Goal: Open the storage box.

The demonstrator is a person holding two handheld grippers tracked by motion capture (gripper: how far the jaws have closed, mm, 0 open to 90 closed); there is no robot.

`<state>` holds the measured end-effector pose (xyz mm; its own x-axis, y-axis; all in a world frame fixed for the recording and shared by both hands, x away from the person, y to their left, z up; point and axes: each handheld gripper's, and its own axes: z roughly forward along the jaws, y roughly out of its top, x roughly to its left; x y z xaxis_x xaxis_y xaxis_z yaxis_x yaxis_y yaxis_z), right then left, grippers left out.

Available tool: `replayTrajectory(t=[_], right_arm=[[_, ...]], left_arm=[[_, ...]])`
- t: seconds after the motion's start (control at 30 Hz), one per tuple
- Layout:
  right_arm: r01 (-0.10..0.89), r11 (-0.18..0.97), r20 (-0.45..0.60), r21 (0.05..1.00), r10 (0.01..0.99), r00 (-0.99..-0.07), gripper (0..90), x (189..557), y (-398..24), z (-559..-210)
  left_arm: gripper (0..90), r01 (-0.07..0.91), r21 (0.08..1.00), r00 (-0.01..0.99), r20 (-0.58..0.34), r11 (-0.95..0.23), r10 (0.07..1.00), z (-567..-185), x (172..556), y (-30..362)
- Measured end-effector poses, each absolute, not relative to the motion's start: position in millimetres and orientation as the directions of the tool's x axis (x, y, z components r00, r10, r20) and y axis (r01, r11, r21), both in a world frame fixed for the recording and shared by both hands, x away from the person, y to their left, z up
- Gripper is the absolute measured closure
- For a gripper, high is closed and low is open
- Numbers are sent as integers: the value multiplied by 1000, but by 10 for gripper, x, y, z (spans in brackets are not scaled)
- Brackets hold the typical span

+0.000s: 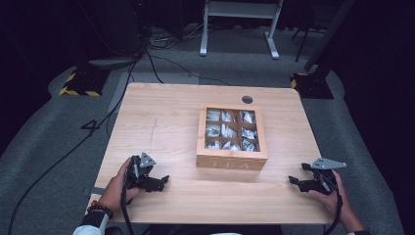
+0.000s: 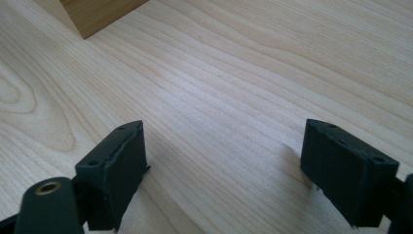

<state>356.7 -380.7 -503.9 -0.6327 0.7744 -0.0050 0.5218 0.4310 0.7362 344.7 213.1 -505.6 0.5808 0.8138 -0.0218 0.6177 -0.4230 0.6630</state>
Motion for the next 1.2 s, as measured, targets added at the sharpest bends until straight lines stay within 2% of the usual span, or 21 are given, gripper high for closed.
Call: replayTrajectory(t=[0.1,0.13,0.5,0.8,1.2], right_arm=[[525,435,-5,732,774,-634,181,3557,-3814,-5030],[533,445,-15,720,778,-628,216,3553,-3825,-4999],[485,447,-28,751,756,-654,244,3596,-3758,-4767],[419,477,-46,772,700,-712,275,3654,-3480,-4544],[346,541,-80,767,615,-784,336,3759,-3031,-4356]], left_arm=[[1,619,662,578,-22,-421,815,-5055,3453,2125],[1,614,666,583,-20,-424,812,-5059,3462,2122],[4,593,663,618,-12,-457,786,-5054,3510,2110],[2,568,662,662,-16,-488,749,-5055,3573,2117],[1,566,663,669,-20,-491,743,-5055,3660,2066]])
